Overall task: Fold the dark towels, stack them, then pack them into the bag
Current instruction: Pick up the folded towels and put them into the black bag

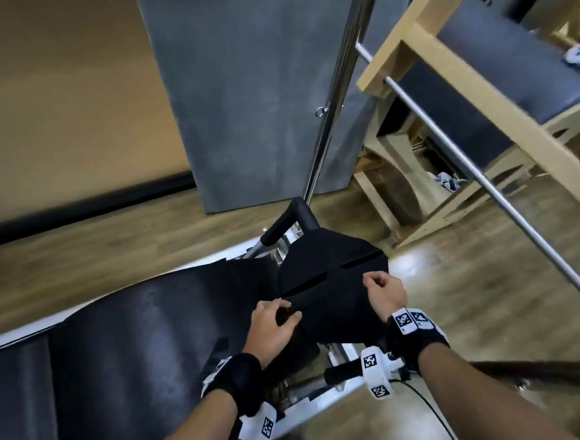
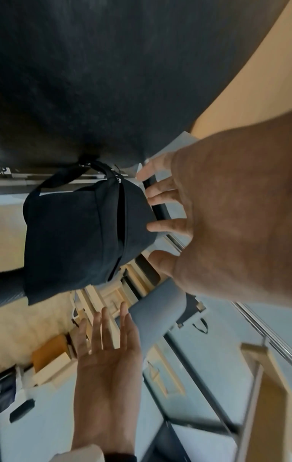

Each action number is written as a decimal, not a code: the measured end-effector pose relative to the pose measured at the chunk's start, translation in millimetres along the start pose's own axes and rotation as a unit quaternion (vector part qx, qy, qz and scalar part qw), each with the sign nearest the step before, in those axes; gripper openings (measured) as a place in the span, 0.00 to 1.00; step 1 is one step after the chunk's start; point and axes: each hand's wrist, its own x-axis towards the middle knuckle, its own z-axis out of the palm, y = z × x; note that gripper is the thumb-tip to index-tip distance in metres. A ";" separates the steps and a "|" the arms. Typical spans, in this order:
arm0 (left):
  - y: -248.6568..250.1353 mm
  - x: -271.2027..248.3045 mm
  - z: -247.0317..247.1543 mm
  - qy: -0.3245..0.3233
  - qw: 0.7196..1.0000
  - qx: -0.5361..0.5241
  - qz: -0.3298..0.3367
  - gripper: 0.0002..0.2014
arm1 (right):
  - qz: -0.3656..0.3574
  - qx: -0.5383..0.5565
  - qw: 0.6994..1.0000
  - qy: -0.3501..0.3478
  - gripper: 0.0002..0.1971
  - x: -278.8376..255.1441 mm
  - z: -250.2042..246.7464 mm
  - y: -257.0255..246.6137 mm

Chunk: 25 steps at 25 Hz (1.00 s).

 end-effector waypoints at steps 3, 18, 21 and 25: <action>-13.3 60.9 13.0 -0.015 0.996 0.073 -0.042 0.13 | 0.009 -0.038 0.999 -0.021 0.09 56.3 15.5 8.6; -32.8 112.2 38.5 0.142 0.989 0.037 -0.007 0.06 | 0.097 -0.239 0.963 -0.072 0.13 168.4 33.3 24.7; -12.9 90.4 17.9 0.160 0.984 0.070 0.024 0.10 | 0.077 -0.268 0.960 -0.016 0.09 154.7 26.2 21.5; 13.1 35.2 -12.6 0.168 0.968 0.171 0.073 0.20 | -0.027 -0.324 0.945 0.021 0.22 108.9 8.5 0.1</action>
